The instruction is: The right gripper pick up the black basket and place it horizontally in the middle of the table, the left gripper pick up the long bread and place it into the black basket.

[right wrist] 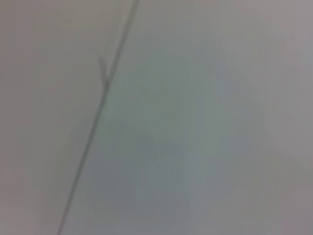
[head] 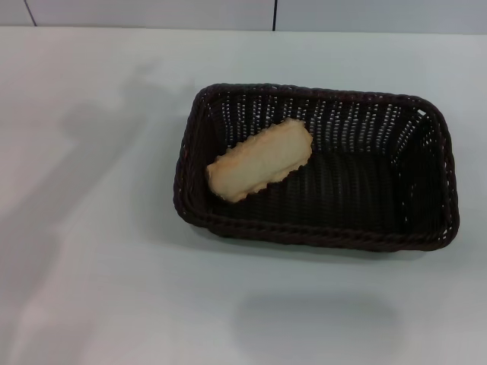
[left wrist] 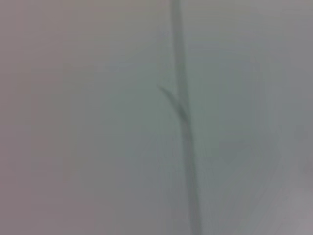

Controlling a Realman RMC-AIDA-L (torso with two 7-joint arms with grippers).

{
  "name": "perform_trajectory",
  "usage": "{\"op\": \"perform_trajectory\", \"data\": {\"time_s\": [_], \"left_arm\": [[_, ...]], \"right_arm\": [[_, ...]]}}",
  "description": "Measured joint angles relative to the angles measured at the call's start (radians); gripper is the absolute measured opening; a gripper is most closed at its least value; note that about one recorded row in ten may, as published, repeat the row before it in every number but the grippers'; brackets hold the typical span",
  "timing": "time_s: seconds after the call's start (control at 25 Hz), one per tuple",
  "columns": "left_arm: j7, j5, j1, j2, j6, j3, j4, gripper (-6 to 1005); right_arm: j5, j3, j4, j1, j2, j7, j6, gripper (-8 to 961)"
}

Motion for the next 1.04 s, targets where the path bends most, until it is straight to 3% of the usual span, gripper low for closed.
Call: {"op": "perform_trajectory", "data": {"time_s": [0.12,0.16,0.2,0.32,0.56,0.6,0.88,1.04], "left_arm": [[0.056,-0.007,0.153,0.001,-0.257,0.088,0.005,813],[0.130,-0.007,0.259,0.004,-0.453,0.168,-0.012,813],[0.130,-0.007,0.259,0.004,-0.453,0.168,-0.012,813],[0.170,-0.008,0.351,0.003,-0.601,0.216,-0.033,813],[0.159,-0.008,0.479,0.004,-0.904,0.315,-0.139,813],[0.159,-0.008,0.479,0.004,-0.904,0.315,-0.139,813],[0.085,0.005,0.515,0.008,-1.224,0.436,-0.317,813],[0.078,0.038,0.518,0.005,-1.255,0.453,-0.330,813]], "right_arm": [[0.011,0.018,-0.027,0.000,0.002,-0.002,-0.013,521],[0.012,0.030,-0.042,-0.003,0.004,-0.006,-0.024,522],[0.012,0.030,-0.042,-0.003,0.004,-0.006,-0.024,522],[0.048,0.061,-0.062,-0.031,0.009,-0.022,-0.031,522],[0.322,0.081,-0.126,-0.165,0.010,-0.282,0.025,522],[0.359,0.081,-0.147,-0.175,0.011,-0.319,0.041,523],[0.398,0.070,-0.243,-0.162,0.012,-0.370,0.044,544],[0.375,0.031,-0.225,-0.151,0.008,-0.364,0.015,586]]}}
